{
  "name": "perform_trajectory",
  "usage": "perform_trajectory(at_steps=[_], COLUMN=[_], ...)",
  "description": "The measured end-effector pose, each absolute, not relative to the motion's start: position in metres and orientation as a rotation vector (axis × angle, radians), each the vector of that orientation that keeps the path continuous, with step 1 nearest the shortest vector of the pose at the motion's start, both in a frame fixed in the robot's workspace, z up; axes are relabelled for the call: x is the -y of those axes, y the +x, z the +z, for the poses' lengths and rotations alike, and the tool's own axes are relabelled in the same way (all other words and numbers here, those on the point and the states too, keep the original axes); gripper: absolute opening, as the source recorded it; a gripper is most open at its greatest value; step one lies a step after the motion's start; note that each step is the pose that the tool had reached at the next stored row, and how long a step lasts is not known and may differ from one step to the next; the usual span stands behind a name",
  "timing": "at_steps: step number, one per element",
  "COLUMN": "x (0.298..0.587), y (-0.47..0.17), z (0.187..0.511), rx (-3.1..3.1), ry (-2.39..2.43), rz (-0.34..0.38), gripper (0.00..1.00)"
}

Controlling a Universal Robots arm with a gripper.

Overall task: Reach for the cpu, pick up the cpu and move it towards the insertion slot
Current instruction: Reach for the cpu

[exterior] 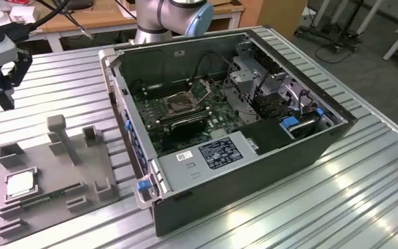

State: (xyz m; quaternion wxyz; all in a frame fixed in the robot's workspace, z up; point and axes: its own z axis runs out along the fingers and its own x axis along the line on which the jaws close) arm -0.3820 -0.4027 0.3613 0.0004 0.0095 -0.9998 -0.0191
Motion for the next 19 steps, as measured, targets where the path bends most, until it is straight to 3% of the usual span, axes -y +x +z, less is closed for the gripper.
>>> perform_trajectory(at_steps=[19], x=[0.4027], y=[-0.3828], z=[0.361], rx=[3.135], ry=[0.03], rz=[-0.06], gripper=[0.1])
